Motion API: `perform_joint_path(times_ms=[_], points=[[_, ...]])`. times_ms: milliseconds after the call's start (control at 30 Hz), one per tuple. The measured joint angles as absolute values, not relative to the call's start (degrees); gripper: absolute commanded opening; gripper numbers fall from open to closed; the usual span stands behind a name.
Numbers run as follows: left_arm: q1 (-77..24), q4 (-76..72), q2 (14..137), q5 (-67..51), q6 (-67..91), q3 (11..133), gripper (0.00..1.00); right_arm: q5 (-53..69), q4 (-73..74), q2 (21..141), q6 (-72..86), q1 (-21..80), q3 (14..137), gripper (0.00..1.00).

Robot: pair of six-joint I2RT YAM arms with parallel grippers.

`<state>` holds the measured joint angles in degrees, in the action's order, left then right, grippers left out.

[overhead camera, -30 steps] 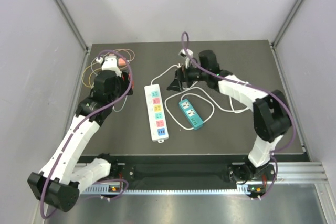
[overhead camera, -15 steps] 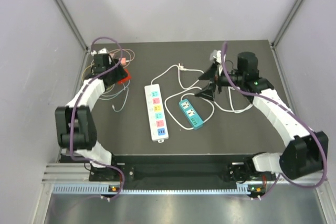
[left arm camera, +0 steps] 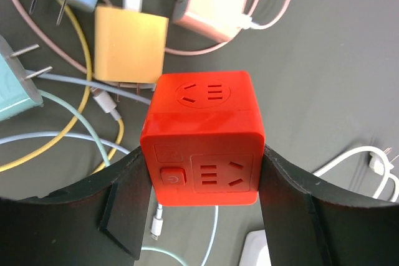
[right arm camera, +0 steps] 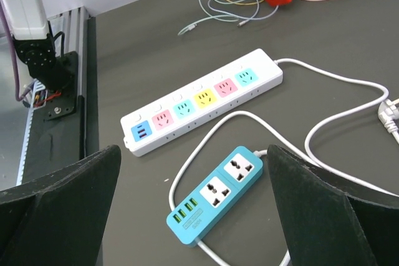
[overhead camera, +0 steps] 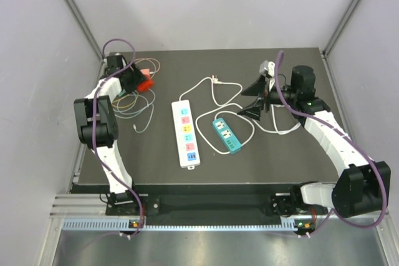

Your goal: Pull the plug off the socket

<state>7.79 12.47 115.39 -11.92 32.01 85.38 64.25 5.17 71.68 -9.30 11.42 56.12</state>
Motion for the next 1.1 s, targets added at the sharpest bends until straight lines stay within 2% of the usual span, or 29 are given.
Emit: perform_joint_path(times_ms=[100, 167, 233, 267, 333, 367, 433, 467, 533, 767, 933, 1100], points=[[8.4, 12.6, 116.5, -13.1, 32.5, 85.4, 0.13, 64.6, 5.0, 71.7, -8.9, 11.3, 56.1, 1.0], [8.7, 12.6, 116.8, -13.7, 32.8, 85.3, 0.3, 64.6, 4.8, 71.7, -8.8, 11.2, 56.0, 1.0], [8.9, 12.5, 116.8, -14.3, 32.9, 84.8, 0.42, 64.7, 4.5, 71.7, -8.7, 10.8, 55.9, 1.0], [9.1, 11.8, 116.8, -14.8, 33.1, 84.3, 0.55, 64.7, 4.4, 71.7, -8.7, 10.7, 55.9, 1.0], [9.5, 10.6, 116.5, -15.6, 33.3, 83.4, 0.66, 64.7, 4.1, 71.7, -8.7, 10.3, 55.9, 1.0], [9.7, 10.0, 116.2, -15.9, 33.4, 82.8, 0.75, 64.7, 4.0, 71.7, -8.7, 10.0, 55.9, 1.0], [10.1, 9.1, 115.0, -16.4, 33.3, 80.8, 0.81, 64.7, 4.0, 71.7, -8.5, 9.4, 55.9, 1.0], [10.3, 9.0, 114.3, -16.6, 33.3, 79.9, 0.9, 64.7, 3.9, 71.7, -8.4, 9.1, 55.9, 1.0], [10.9, 9.0, 112.6, -17.0, 33.2, 78.2, 0.96, 64.6, 3.9, 71.7, -8.3, 8.1, 55.9, 1.0], [11.7, 8.8, 101.2, -16.4, 31.5, 74.9, 0.98, 64.0, 3.7, 71.6, -7.2, 3.3, 55.9, 1.0], [11.7, 4.1, 86.8, -16.3, 30.7, 65.2, 0.99, 60.7, 4.3, 70.6, -7.5, 0.1, 55.9, 1.0], [12.1, 1.0, 79.1, -19.0, 31.7, 54.9, 0.99, 54.1, 8.7, 68.3, -9.9, -1.9, 56.0, 1.0]])
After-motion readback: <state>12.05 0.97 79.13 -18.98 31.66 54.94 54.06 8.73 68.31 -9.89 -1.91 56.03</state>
